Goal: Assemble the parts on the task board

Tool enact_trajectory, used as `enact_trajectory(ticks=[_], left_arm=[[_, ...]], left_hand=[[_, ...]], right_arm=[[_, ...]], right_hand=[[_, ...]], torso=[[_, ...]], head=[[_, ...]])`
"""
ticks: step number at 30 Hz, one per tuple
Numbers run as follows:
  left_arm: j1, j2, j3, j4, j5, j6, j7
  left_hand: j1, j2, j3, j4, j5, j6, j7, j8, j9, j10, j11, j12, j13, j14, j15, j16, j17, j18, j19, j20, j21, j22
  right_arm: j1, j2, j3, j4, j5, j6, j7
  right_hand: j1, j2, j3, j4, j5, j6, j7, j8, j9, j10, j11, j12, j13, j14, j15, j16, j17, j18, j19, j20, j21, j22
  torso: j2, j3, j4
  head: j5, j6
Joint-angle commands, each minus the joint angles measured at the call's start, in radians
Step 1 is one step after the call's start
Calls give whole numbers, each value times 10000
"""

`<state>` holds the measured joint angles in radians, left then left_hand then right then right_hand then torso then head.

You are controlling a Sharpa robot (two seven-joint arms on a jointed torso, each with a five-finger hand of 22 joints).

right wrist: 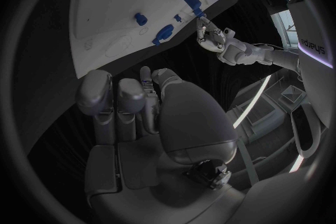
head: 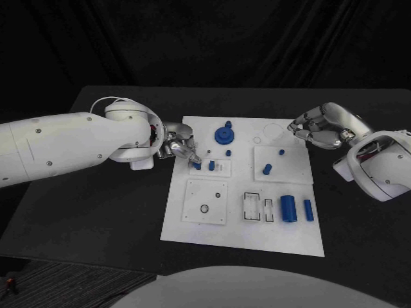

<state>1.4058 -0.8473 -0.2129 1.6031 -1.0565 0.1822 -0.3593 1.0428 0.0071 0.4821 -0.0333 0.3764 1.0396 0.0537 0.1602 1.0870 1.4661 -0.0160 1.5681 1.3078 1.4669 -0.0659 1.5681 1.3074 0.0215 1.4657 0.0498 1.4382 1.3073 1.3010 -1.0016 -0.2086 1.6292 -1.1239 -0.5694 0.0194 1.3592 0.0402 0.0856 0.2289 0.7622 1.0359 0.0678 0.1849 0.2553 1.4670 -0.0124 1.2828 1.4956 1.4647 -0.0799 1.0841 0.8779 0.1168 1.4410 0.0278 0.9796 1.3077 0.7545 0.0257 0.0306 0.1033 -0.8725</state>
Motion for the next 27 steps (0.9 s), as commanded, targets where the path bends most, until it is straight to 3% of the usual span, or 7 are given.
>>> enact_trajectory(ticks=[1, 21, 25, 26, 27], left_arm=[[-21, 1, 1, -4, -53, 160, 66], [-85, 105, 0, -24, -53, 213, 63], [-89, 110, 0, -18, -53, 216, 62], [-90, 112, 0, -18, -53, 217, 62], [-90, 115, 0, -18, -53, 219, 62]], left_hand=[[-17, 89, 100, -26, 22, -9, -52, 21, 1, 1047, -14, 27, 2630, 1039, 10, 27, 2634, 109, 352, -32, -65, 2204], [-45, 94, 94, -20, -72, -30, -43, 9, -8, 1047, -6, 27, 2630, 1039, 15, 27, 2634, 111, 346, -27, -76, 2201], [-94, 120, 41, 5, -513, -22, -47, 6, -27, 1047, -3, 27, 2630, 1039, 21, 27, 2634, 111, 343, -17, -82, 2201], [-131, 135, -3, 42, -765, -16, -50, 3, -39, 1047, -4, 27, 2630, 1039, 23, 27, 2634, 110, 344, -14, -81, 2202], [-215, 167, -111, 143, -1333, 11, -59, 0, -62, 1047, -5, 27, 2630, 1039, 26, 27, 2634, 114, 338, -14, -97, 2198]], right_arm=[[-27, 6, 7, -4, -54, 51, -204], [-30, -4, 7, -4, -54, 92, -223], [-30, 0, 7, -6, -54, 109, -229], [-31, 1, 7, -7, -54, 114, -230], [-31, 2, 7, -7, -54, 119, -231]], right_hand=[[116, 23, 46, 15, 44, 59, -14, 12, 16, 61, -61, -21, -2381, 125, -59, -36, -8, -75, -14, -69, -66, 476], [116, 23, 46, 15, 44, 59, -14, 12, 16, 61, -61, -21, -2381, 125, -59, -36, -8, -75, -14, -69, -66, 476], [116, 23, 46, 15, 44, 59, -14, 12, 16, 61, -61, -21, -2381, 125, -59, -36, -8, -75, -14, -69, -66, 476], [116, 23, 46, 15, 44, 59, -14, 12, 16, 61, -61, -21, -2381, 125, -59, -36, -8, -75, -14, -69, -66, 476], [116, 23, 46, 15, 44, 59, -14, 12, 16, 61, -61, -21, -2381, 125, -59, -36, -8, -75, -14, -69, -66, 476]], torso=[[3, 0, -2], [0, 7, -5], [-1, 7, -4], [-1, 8, -4], [0, 8, -3]], head=[[16, -1], [28, -1], [28, -1], [25, -1], [22, -1]])
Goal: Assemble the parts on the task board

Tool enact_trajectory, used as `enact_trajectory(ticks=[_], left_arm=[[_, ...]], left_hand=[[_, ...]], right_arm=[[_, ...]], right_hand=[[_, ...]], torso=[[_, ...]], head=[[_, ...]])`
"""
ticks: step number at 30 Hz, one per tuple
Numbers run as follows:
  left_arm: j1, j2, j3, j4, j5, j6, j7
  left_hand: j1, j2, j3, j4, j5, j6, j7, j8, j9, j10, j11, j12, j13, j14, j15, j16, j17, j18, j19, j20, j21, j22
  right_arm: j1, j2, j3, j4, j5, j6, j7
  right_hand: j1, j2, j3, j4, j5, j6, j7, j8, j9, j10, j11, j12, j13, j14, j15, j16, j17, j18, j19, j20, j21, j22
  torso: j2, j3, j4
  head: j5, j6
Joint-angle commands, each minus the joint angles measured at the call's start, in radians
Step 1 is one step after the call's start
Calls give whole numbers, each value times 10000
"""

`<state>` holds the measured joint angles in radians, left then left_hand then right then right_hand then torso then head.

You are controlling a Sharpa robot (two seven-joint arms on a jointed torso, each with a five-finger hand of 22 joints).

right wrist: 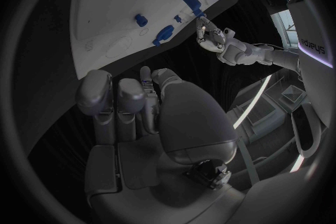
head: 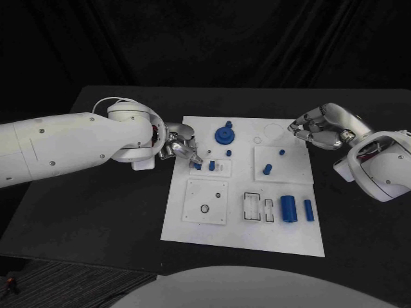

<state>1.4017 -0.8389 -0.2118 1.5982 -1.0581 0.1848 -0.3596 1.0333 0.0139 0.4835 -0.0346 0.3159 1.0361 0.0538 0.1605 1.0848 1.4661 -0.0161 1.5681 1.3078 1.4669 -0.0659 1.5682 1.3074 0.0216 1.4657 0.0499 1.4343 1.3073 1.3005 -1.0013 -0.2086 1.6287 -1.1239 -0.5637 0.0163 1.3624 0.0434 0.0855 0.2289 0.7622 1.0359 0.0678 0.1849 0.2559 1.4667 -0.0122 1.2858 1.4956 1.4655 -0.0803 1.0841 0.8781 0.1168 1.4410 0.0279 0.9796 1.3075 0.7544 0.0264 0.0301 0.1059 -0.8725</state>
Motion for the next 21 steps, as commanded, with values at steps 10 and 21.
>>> enact_trajectory(ticks=[10, 21], left_arm=[[-54, 44, -11, 25, -37, 238, 61], [-55, 38, -11, -31, -37, 256, 58]], left_hand=[[-1332, 41, -1802, 1617, -2616, 192, 27, -113, -293, 1046, 67, 27, 2630, 1039, 84, 26, 2634, 113, 343, 35, -69, 2199], [-1821, 133, -2561, 2309, -2655, 225, 33, -96, -296, 1046, 79, 27, 2630, 1039, 92, 26, 2634, 110, 351, 48, -58, 2204]], right_arm=[[-26, 7, 7, -8, -54, 98, -222], [-30, 20, 7, -15, -54, 125, -228]], right_hand=[[69, -16, 83, 5, 42, 64, -14, 14, 14, 62, -64, -70, -2395, 111, -57, -56, -43, -71, -18, -70, -93, 475], [63, -20, 98, 0, 39, 68, -15, 15, 16, 59, -64, -83, -2407, 109, -57, -64, -57, -69, -21, -70, -105, 473]], torso=[[0, 1, 0], [-1, 2, 1]], head=[[-11, -1], [-4, -1]])
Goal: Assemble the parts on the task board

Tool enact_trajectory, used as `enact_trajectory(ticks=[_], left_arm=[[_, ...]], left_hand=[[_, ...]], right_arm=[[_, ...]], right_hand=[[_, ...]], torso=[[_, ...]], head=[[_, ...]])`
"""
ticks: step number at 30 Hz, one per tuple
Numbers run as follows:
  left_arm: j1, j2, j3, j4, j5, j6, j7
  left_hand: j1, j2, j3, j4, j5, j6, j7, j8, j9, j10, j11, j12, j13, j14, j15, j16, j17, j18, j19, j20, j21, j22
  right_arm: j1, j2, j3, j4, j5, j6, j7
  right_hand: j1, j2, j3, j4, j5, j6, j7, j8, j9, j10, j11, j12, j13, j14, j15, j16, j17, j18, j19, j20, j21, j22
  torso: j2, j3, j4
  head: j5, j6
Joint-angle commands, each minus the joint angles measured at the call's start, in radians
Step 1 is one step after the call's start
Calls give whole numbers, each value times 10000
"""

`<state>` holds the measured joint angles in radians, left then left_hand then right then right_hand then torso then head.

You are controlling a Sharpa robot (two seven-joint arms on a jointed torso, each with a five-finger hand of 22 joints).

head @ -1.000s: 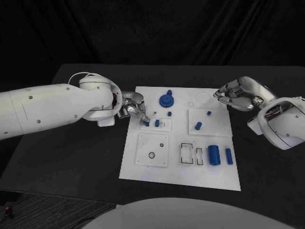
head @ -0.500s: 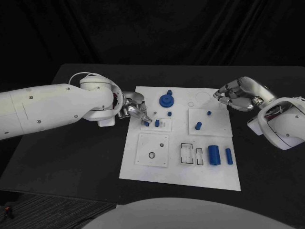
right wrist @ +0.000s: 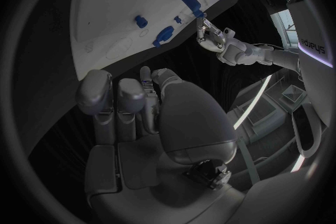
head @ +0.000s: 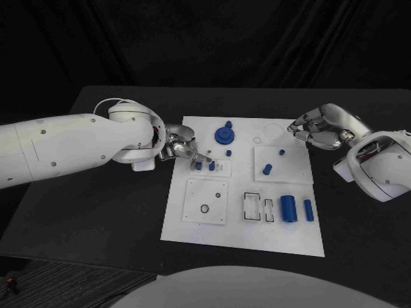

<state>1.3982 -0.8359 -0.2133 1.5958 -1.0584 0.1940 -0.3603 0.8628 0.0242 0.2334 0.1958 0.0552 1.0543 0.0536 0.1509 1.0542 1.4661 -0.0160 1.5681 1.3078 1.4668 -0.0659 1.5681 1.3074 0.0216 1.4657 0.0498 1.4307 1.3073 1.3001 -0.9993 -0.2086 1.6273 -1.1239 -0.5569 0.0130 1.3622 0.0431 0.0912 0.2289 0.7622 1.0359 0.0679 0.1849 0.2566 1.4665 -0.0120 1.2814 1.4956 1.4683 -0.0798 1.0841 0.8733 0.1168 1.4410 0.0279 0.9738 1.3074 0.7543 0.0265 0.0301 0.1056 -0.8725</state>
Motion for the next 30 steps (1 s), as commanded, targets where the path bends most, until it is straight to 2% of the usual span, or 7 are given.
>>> enact_trajectory(ticks=[1, 11, 19, 21, 30], left_arm=[[-20, 6, 4, -13, -34, 166, 64], [-20, -51, 4, -10, -34, 162, 76], [-20, -89, 5, 39, -34, 289, 91], [-20, -90, 5, 39, -34, 317, 94], [-21, -103, 5, 43, -34, 406, 103]], left_hand=[[-113, 47, -69, 16, -46, 47, 33, 6, 16, 1047, 78, 27, 2630, 1040, 91, 27, 2634, 112, 346, 48, -32, 2201], [58, 131, -133, -12, -14, -8, 33, 21, 59, 1047, 77, 27, 2630, 1040, 92, 27, 2634, 124, 322, 50, -82, 2186], [850, 153, -230, -500, 185, -191, 53, 2, 106, 1047, 100, 27, 2630, 1040, 114, 27, 2634, 149, 258, 72, -207, 2151], [1119, 168, -210, -687, 381, -219, 52, -18, 88, 1047, 100, 27, 2630, 1040, 113, 27, 2634, 154, 247, 75, -230, 2145], [1522, 174, -208, -984, 478, -242, 42, -73, 16, 1047, 93, 27, 2630, 1040, 113, 27, 2634, 159, 234, 76, -261, 2138]], right_arm=[[-27, 1, 7, -2, -54, 60, -196], [-33, 4, 7, -9, -54, 85, -204], [-45, 11, 7, -17, -54, 98, -193], [-48, 14, 7, -18, -54, 102, -191], [-59, 14, 7, -26, -54, 113, -187]], right_hand=[[66, -17, 41, 0, 39, 68, -16, 15, 9, 61, -66, -39, -2407, 81, -62, -64, -9, -69, -21, -70, -47, 475], [64, -19, 51, -4, 39, 68, -16, 15, 10, 62, -67, -39, -2406, 80, -62, -66, -12, -71, -18, -70, -38, 480], [62, -26, 64, -12, 39, 66, -16, 14, 10, 57, -67, -55, -2420, 76, -62, -80, -33, -66, -25, -71, -70, 471], [62, -26, 64, -12, 39, 66, -16, 14, 10, 57, -67, -55, -2420, 76, -62, -80, -33, -66, -25, -71, -70, 471], [61, -30, 71, -17, 39, 64, -16, 13, 11, 53, -67, -67, -2432, 74, -62, -89, -46, -64, -28, -71, -80, 468]], torso=[[0, 0, 1], [-1, 1, 0], [0, -1, 0], [2, -2, -1], [-3, -2, 2]], head=[[1, -1], [5, -1], [28, -1], [25, -1], [23, -1]])
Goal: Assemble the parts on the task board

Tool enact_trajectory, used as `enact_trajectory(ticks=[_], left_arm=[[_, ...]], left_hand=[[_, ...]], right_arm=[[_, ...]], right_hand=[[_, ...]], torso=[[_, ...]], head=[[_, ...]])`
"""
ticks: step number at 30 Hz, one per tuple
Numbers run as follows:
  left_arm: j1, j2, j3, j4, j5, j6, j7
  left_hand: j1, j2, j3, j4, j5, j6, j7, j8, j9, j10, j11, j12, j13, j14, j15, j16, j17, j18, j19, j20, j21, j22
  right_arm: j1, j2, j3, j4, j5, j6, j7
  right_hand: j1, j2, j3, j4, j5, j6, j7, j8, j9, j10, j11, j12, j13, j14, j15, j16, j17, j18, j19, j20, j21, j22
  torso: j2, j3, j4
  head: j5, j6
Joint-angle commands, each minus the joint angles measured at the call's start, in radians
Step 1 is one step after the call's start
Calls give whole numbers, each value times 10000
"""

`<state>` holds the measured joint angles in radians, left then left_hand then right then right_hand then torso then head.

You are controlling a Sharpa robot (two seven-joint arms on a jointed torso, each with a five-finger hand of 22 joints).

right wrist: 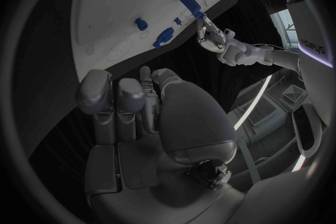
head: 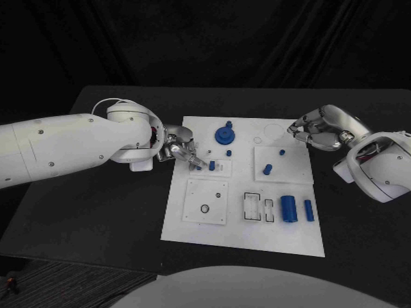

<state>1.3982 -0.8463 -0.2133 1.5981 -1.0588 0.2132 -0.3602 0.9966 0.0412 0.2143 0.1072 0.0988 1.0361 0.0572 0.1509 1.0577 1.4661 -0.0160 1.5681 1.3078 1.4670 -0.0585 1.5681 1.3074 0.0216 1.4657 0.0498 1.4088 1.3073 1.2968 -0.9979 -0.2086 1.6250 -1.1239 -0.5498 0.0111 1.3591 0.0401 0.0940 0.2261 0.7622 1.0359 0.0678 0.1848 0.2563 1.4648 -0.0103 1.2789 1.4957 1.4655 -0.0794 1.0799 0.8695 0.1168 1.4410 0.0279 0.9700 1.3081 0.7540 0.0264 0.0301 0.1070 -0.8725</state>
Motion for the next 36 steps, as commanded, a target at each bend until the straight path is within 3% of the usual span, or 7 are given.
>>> enact_trajectory(ticks=[1, 11, 15, 18, 25, 31, 36], left_arm=[[-21, 5, 5, 19, -30, 215, 103], [-21, 69, 5, -4, -30, 161, 102], [-21, 91, 5, -11, -30, 83, 106], [-21, 111, 5, -20, -30, 53, 106], [-22, 184, 5, -34, -30, -1, 105], [-22, 205, 5, -57, -30, 26, 98], [-23, 206, 5, -53, -30, 15, 97]], left_hand=[[185, 4, -17, -97, 42, -59, 6, -73, -19, 1047, 93, 27, 2630, 1038, 39, 26, 2634, 159, 234, 76, -42, 2139], [533, 135, 94, -331, 280, -40, -21, -123, -108, 1047, 71, 27, 2630, 1038, 22, 26, 2634, 158, 238, 64, -42, 2140], [599, 196, 156, -370, 714, -24, -22, -203, -248, 1047, 65, 27, 2630, 1038, 14, 26, 2634, 158, 243, 51, -41, 2142], [665, 232, 265, -414, 1252, 2, -21, -283, -409, 1047, 64, 27, 2630, 1038, 12, 26, 2634, 158, 246, 42, -43, 2142], [759, 336, 589, -492, 2017, 8, -14, -367, -597, 1047, 65, 27, 2630, 1038, 10, 26, 2634, 157, 246, 43, -50, 2142], [820, 314, 757, -589, 2211, -5, -14, -387, -643, 1047, 61, 27, 2630, 1038, 8, 26, 2634, 160, 241, 44, -63, 2139], [938, 213, 1110, -859, 2567, 13, -17, -371, -680, 1047, 58, 27, 2630, 1038, 4, 26, 2634, 160, 242, 39, -64, 2139]], right_arm=[[-27, 4, 7, -6, -54, 44, -167], [-34, 18, 7, -17, -54, 69, -169], [-34, 19, 7, -17, -54, 85, -176], [-35, 20, 7, -18, -54, 94, -182], [-35, 28, 7, -17, -54, 123, -199], [-35, 16, 7, -11, -54, 135, -216], [-35, 19, 7, -11, -54, 141, -225]], right_hand=[[91, 0, 43, 12, 39, 64, -16, 13, 14, 70, -84, -42, -2432, 101, -66, -47, -8, -64, -28, -71, -42, 461], [93, -3, 52, 5, 40, 64, -16, 13, 15, 67, -84, -49, -2438, 97, -66, -62, -29, -60, -33, -71, -64, 454], [103, -3, 72, -11, 41, 68, -20, 15, 17, 58, -87, -75, -2463, 93, -67, -74, -46, -60, -34, -71, -69, 455], [103, -3, 72, -11, 41, 68, -20, 15, 17, 58, -87, -75, -2463, 93, -67, -74, -46, -60, -34, -71, -69, 455], [111, -4, 88, -24, 41, 71, -21, 17, 19, 54, -89, -86, -2473, 89, -67, -81, -56, -56, -40, -71, -90, 449], [120, -8, 104, -39, 39, 75, -22, 19, 21, 50, -90, -94, -2478, 82, -68, -106, -91, -54, -43, -72, -103, 446], [120, -8, 104, -39, 39, 75, -22, 19, 21, 50, -90, -94, -2478, 82, -68, -106, -91, -54, -43, -72, -103, 446]], torso=[[0, -2, 1], [4, 3, 1], [5, 2, 3], [3, 0, 1], [5, 3, -4], [5, 6, 1], [6, 2, -4]], head=[[10, -1], [23, -1], [9, -1], [13, -1], [-4, -1], [-53, -1], [-50, -1]])
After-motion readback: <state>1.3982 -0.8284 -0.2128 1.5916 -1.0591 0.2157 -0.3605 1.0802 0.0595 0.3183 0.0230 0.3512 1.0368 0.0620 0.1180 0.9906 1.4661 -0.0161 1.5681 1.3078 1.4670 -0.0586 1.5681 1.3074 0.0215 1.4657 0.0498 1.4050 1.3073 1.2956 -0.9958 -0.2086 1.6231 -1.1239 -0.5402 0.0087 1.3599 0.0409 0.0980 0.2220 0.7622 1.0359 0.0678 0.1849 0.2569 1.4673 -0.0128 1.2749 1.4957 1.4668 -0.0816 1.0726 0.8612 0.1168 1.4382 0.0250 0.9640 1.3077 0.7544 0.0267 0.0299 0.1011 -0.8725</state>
